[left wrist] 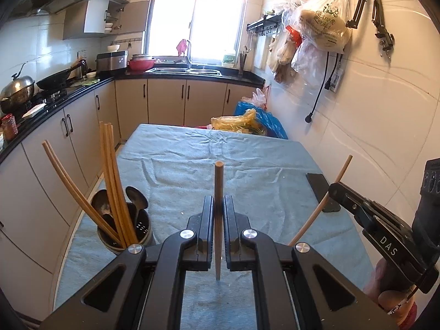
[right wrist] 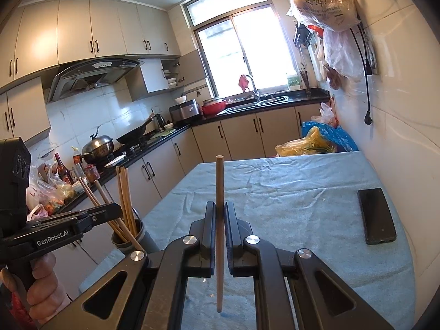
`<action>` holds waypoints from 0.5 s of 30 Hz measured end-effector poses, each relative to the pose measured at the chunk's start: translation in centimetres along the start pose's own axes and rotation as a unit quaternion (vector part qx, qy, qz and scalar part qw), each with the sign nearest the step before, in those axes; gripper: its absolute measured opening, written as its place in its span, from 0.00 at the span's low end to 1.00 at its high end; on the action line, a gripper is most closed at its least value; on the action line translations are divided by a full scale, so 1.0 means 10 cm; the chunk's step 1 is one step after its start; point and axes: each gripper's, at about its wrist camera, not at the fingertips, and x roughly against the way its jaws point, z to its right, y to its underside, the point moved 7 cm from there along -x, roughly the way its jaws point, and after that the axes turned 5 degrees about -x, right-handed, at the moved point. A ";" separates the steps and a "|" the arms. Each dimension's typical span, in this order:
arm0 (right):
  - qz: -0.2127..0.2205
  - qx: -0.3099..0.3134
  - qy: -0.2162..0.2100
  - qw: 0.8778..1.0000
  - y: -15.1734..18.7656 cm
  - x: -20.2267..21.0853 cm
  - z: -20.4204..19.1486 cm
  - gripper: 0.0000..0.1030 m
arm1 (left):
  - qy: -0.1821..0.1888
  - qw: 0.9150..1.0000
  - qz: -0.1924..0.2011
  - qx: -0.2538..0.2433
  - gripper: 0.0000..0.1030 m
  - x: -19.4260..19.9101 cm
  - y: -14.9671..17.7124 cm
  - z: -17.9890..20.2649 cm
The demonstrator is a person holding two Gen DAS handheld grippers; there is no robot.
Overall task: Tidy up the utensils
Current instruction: 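Carry the chopstick in the left tool over the holder while the right tool carries its chopstick there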
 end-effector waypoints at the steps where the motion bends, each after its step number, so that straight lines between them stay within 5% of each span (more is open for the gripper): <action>1: 0.001 0.000 -0.001 1.000 0.00 0.00 0.00 0.07 | 0.000 1.000 0.001 0.000 0.06 0.02 -0.01 0.00; 15: 0.015 0.013 -0.030 0.999 -0.28 0.04 -0.30 0.07 | -0.005 1.000 0.026 0.009 0.06 0.42 -0.23 -0.23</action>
